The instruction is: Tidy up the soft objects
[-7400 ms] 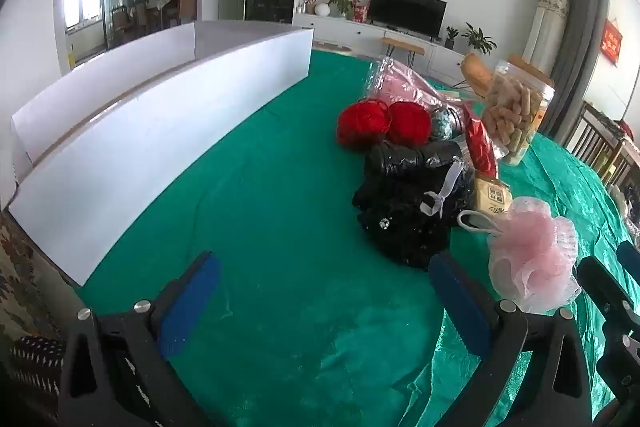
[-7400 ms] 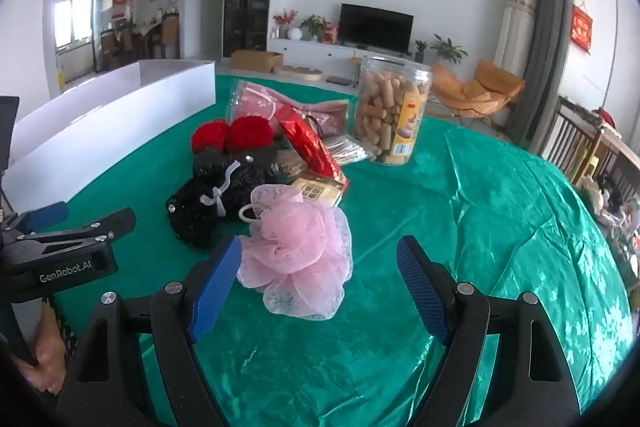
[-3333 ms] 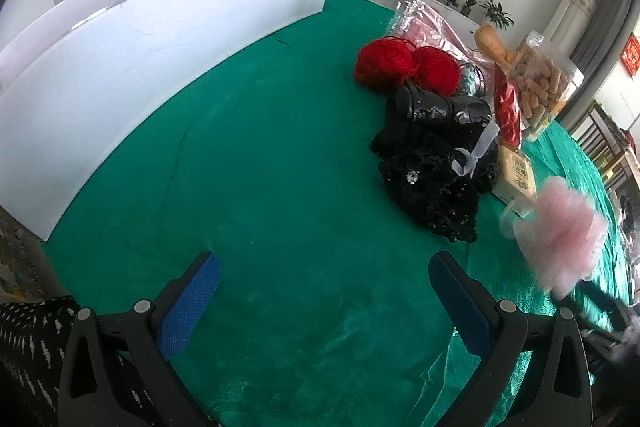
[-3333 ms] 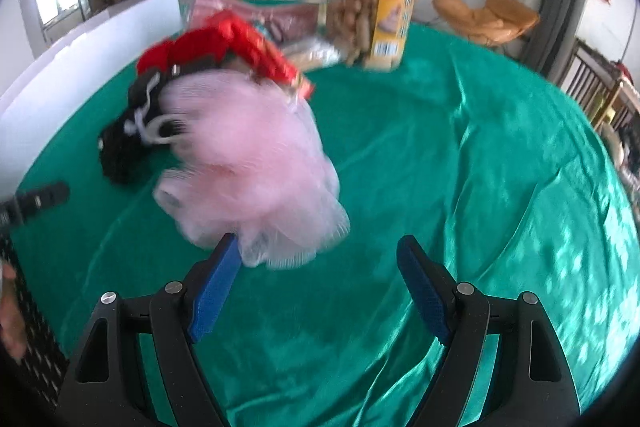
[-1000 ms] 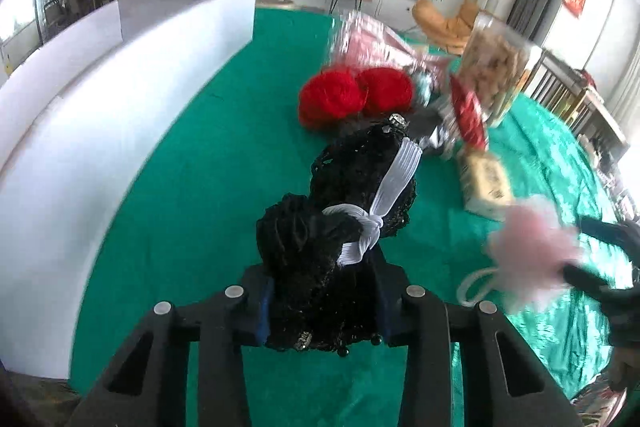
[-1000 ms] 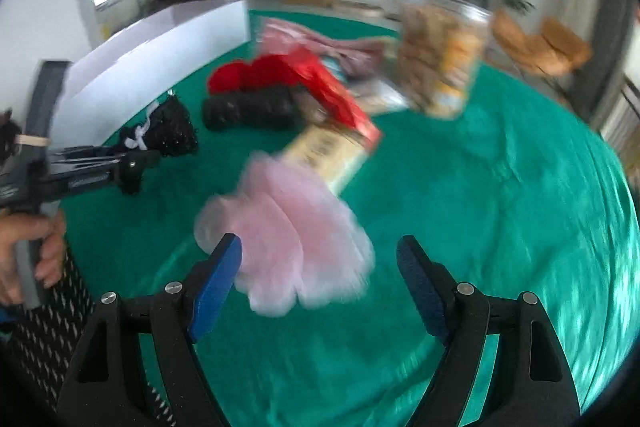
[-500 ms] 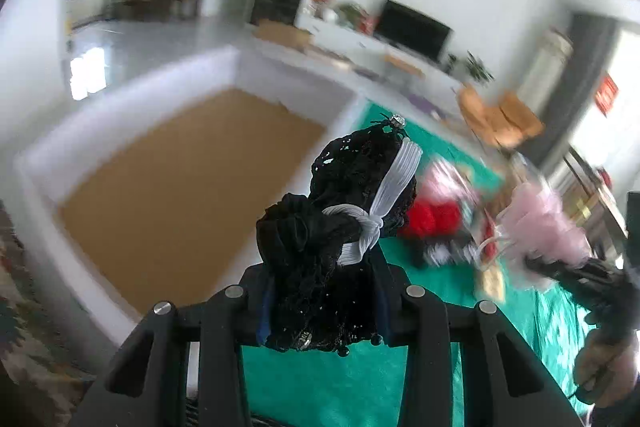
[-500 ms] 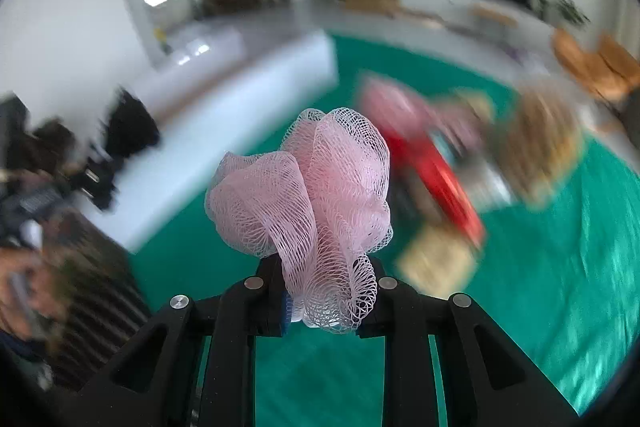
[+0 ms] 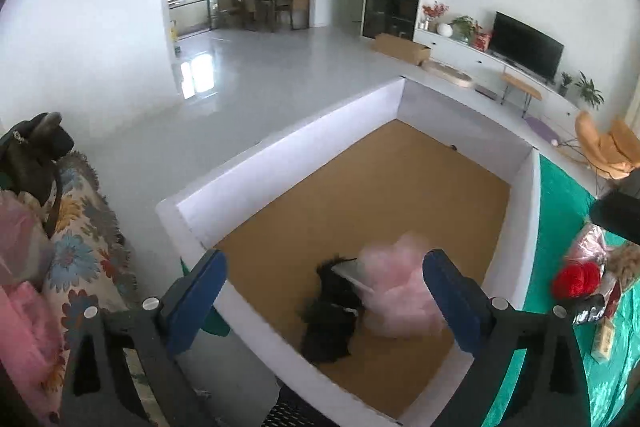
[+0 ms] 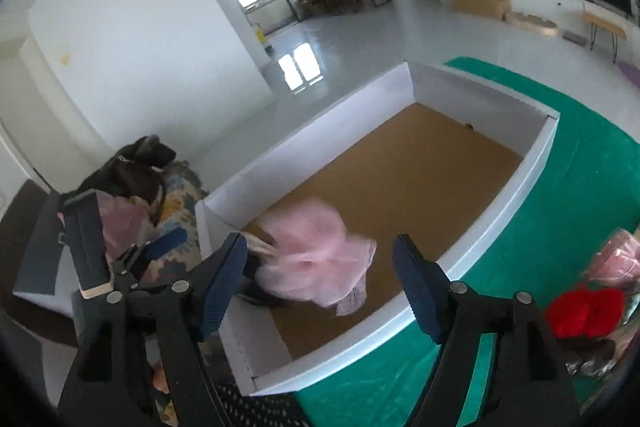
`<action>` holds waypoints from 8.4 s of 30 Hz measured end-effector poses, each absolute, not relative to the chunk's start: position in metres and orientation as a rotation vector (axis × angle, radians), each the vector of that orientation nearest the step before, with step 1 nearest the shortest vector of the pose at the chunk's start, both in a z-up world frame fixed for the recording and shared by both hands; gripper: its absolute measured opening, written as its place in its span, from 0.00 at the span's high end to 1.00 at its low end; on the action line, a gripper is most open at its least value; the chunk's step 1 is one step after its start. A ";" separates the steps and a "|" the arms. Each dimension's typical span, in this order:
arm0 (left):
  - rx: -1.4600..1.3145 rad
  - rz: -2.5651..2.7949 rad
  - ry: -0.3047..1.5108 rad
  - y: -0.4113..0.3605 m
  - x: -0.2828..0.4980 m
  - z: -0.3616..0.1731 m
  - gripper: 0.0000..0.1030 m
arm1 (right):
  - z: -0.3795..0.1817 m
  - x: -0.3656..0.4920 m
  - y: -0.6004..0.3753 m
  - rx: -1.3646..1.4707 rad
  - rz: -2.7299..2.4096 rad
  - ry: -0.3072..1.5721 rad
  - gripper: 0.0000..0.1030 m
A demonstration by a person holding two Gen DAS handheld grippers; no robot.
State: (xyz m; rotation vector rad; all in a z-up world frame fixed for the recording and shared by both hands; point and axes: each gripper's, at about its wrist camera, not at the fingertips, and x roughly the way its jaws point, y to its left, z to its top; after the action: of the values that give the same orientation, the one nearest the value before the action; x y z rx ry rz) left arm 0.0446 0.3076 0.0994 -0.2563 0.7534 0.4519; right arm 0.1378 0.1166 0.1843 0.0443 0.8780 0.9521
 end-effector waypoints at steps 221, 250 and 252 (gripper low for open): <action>0.009 -0.036 0.953 -0.032 0.213 -0.070 0.00 | 0.003 0.087 -0.264 -0.023 -0.021 0.893 0.25; 0.045 -0.111 1.003 -0.029 0.215 -0.069 0.00 | 0.004 0.094 -0.268 -0.008 0.038 0.946 0.18; 0.092 -0.209 1.083 -0.024 0.219 -0.067 0.00 | 0.006 0.101 -0.270 -0.015 0.065 1.014 0.18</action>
State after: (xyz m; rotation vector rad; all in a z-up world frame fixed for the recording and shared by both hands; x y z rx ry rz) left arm 0.2190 -0.0236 -0.0666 0.0924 1.0829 -0.2088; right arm 0.1005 -0.2703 0.0061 -0.0152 1.0136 0.0653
